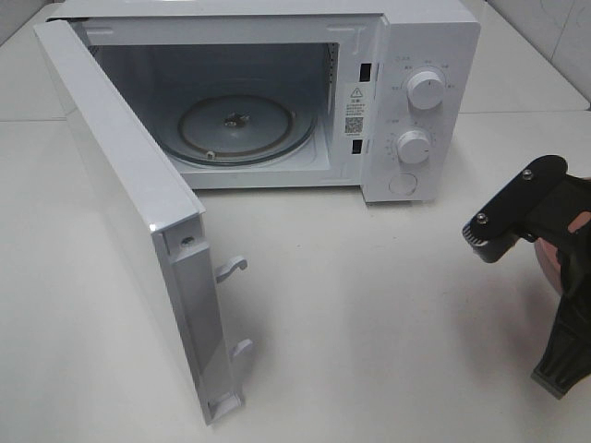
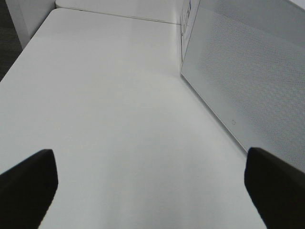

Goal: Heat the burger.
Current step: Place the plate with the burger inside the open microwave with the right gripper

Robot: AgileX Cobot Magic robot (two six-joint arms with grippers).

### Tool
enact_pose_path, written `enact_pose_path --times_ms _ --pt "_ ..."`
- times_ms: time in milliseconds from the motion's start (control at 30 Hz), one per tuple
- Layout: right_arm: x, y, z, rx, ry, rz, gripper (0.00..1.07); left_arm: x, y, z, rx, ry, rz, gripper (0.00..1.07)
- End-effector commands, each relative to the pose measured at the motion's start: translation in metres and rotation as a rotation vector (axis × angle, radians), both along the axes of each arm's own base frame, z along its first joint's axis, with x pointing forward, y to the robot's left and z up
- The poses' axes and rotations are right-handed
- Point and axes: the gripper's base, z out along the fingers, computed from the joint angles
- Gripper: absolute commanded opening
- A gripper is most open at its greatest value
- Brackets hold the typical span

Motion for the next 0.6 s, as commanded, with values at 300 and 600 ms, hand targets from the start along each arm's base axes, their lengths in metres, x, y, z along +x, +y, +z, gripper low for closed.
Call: enact_pose_path --times_ms 300,600 --pt "0.002 0.013 0.005 -0.052 -0.059 0.277 0.0 -0.002 -0.001 0.001 -0.005 -0.032 -0.001 1.02" --pt "0.004 0.016 0.006 -0.079 -0.069 0.396 0.0 -0.002 -0.001 0.001 -0.005 -0.032 -0.001 1.02"
